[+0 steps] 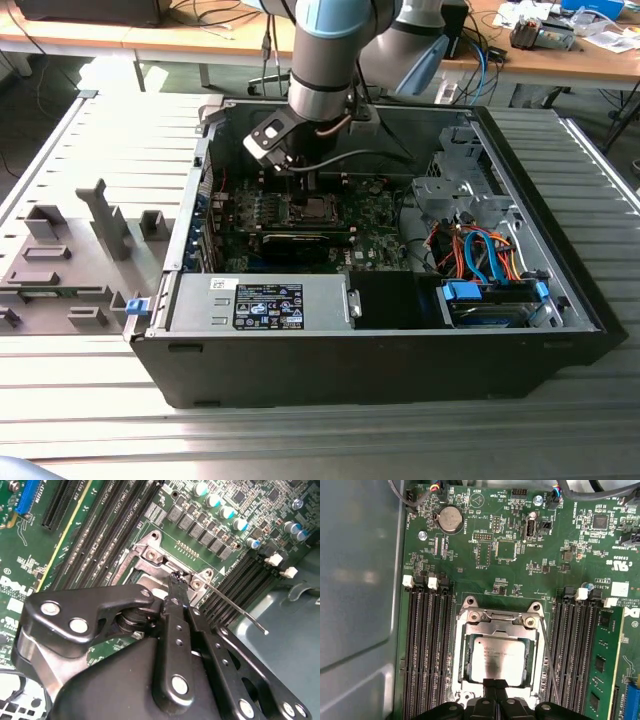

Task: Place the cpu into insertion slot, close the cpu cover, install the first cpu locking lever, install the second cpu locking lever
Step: 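Close the cpu cover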

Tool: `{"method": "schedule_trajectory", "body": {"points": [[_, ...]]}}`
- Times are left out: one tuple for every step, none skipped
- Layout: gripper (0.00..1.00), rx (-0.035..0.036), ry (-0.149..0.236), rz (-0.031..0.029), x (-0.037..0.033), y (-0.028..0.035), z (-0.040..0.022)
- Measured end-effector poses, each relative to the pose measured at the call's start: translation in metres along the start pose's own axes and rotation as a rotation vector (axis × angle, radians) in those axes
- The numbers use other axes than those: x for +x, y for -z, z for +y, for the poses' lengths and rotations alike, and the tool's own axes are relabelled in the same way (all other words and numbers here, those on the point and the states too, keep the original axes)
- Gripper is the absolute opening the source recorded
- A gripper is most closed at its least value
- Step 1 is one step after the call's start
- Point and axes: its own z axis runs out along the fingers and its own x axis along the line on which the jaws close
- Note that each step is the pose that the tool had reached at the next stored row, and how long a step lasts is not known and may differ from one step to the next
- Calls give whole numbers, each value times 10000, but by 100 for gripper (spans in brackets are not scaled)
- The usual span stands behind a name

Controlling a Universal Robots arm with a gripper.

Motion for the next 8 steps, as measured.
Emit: {"method": "schedule_trajectory", "body": {"points": [[11, 1, 0, -1, 1, 39, -3], [11, 0, 1, 0, 2, 55, -4], [11, 0, 1, 0, 3, 74, -5], [11, 1, 1, -1, 5, 113, -8], [11, 1, 1, -1, 6, 154, -12], [11, 0, 1, 0, 7, 178, -13], [11, 0, 1, -1, 8, 194, -15], [11, 0, 1, 0, 9, 220, -17]]}}
